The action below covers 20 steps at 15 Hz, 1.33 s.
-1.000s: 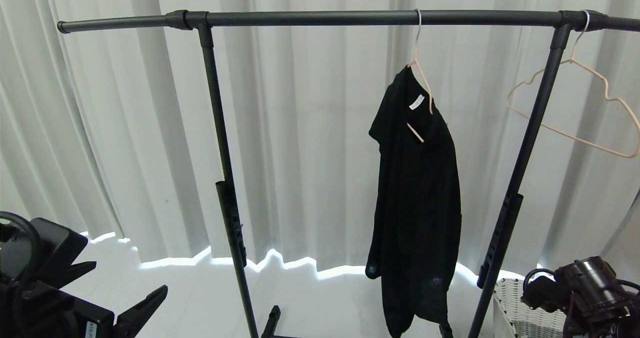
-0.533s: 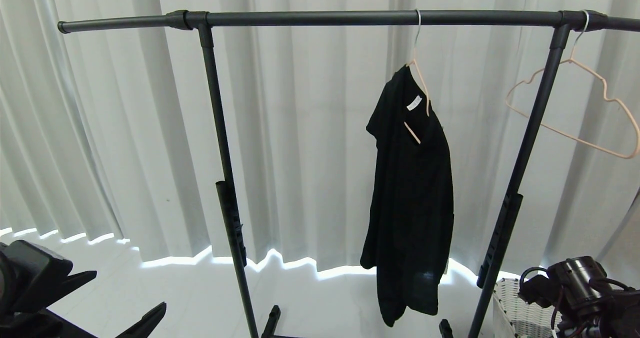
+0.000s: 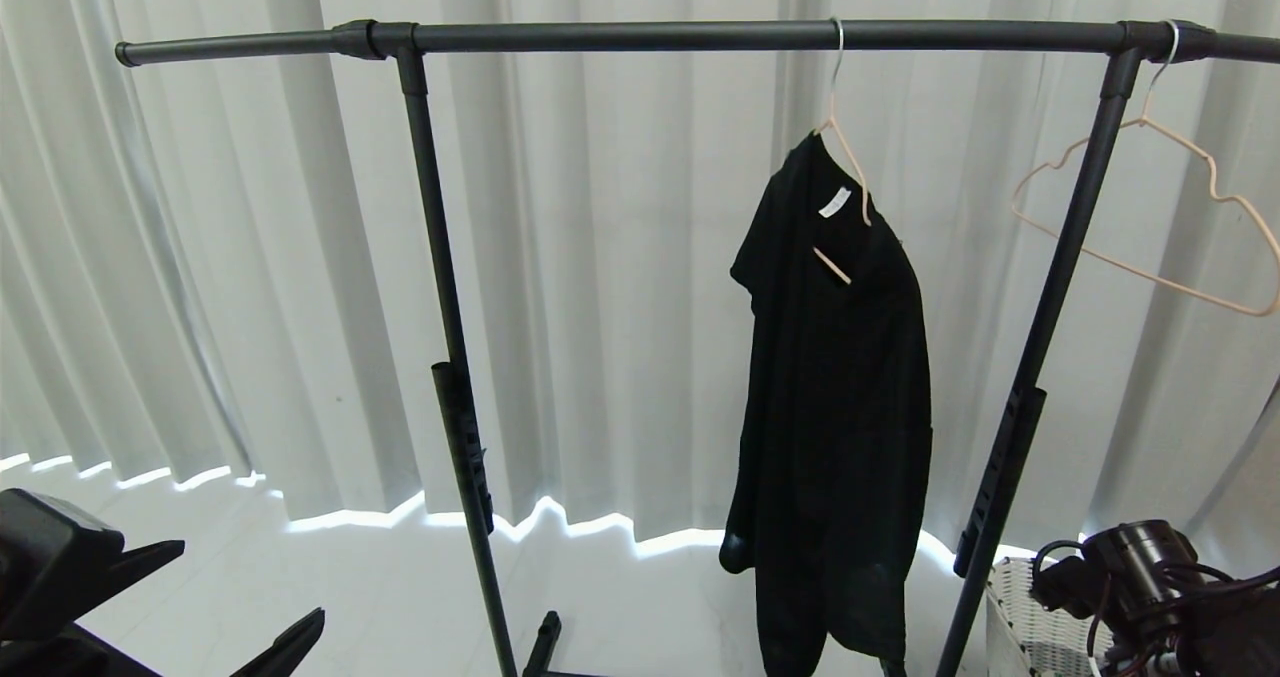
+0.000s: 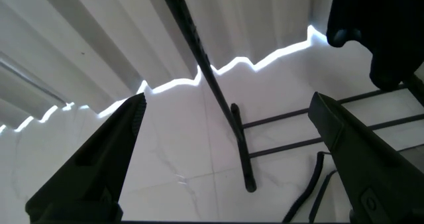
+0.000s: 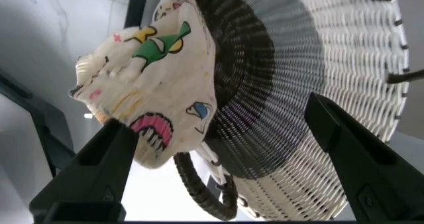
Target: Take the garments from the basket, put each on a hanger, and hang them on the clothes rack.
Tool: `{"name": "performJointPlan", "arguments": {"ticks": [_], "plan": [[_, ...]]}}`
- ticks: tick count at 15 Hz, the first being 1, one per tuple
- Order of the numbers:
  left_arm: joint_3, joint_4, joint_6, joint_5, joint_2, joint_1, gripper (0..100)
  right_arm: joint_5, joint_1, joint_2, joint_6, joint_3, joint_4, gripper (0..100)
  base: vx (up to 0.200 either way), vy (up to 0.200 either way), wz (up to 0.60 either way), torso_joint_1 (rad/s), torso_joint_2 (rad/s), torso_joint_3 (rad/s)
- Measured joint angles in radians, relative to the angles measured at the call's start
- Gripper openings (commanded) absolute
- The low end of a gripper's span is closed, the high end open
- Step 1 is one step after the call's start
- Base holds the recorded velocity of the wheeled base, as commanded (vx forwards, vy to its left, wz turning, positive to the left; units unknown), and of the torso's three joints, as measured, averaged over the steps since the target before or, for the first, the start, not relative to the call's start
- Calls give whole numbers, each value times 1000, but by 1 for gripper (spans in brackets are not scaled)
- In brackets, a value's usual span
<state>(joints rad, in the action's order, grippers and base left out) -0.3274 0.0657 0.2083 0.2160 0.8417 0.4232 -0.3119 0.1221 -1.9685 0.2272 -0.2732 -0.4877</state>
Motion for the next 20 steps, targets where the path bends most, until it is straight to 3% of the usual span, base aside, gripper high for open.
{"name": "performJointPlan", "arguments": {"ticks": [5, 10, 12, 16, 18, 20], "plan": [[-1, 0, 27, 0, -2, 1, 100, -1, 12, 16, 1, 19, 2, 0, 0, 0, 0, 0, 0, 0], [-13, 0, 100, -3, 2, 5, 100, 5, 50, 189, 15, 55, 43, 0, 0, 0, 0, 0, 0, 0], [-17, 0, 131, -3, 7, 6, 100, 13, 56, 281, 22, -36, 203, 0, 0, 0, 0, 0, 0, 0], [-48, -2, 147, -2, 26, 8, 100, 93, 72, 444, 25, -347, 623, 0, -200, 0, 0, 8, 5, 0], [-93, 0, 147, -2, 46, 10, 100, 109, 116, 518, 26, -445, 701, 0, -200, 0, 0, -2, -2, 7], [-136, 0, 147, -2, 70, 30, 100, 110, 176, 576, 27, -473, 722, 0, -200, 0, 0, 2, 0, 2]]}}
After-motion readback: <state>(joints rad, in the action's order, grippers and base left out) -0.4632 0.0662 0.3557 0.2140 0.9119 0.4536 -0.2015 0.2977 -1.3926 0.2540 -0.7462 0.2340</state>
